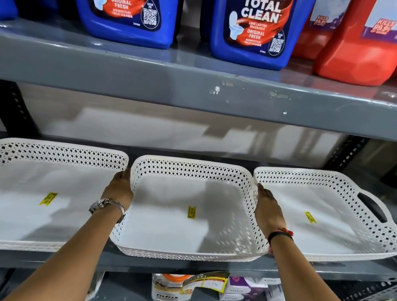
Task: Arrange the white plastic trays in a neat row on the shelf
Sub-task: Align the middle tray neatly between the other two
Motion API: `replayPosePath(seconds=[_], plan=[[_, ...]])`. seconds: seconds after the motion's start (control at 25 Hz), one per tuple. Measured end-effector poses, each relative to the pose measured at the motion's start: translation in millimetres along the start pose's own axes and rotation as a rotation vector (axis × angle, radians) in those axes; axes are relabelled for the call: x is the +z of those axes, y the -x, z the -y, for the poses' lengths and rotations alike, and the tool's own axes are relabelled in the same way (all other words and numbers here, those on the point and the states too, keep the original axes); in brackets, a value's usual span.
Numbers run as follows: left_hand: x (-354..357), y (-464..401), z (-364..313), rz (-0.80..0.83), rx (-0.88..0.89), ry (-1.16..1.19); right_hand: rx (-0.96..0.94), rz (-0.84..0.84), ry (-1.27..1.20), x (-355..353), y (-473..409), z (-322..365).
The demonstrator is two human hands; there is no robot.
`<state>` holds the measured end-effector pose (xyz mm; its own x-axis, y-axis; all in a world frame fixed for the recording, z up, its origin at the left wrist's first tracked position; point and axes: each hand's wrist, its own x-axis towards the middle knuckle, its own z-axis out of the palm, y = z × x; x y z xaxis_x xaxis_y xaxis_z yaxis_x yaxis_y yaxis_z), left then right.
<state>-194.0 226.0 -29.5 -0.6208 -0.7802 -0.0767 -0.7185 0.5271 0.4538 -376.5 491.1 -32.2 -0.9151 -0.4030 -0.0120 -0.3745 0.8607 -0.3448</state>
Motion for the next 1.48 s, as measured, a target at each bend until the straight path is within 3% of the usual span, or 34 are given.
replayPosePath(seconds=[0.6,1.48], plan=[[2.6,-2.1,0.4,-0.008,-0.002,-0.003,0.089,-0.036,-0.075,0.4,2.7,4.8],[3.4,-2.9,3.4,-0.016,0.036,-0.008,-0.017,-0.053,-0.070,-1.4,0.3,-0.8]])
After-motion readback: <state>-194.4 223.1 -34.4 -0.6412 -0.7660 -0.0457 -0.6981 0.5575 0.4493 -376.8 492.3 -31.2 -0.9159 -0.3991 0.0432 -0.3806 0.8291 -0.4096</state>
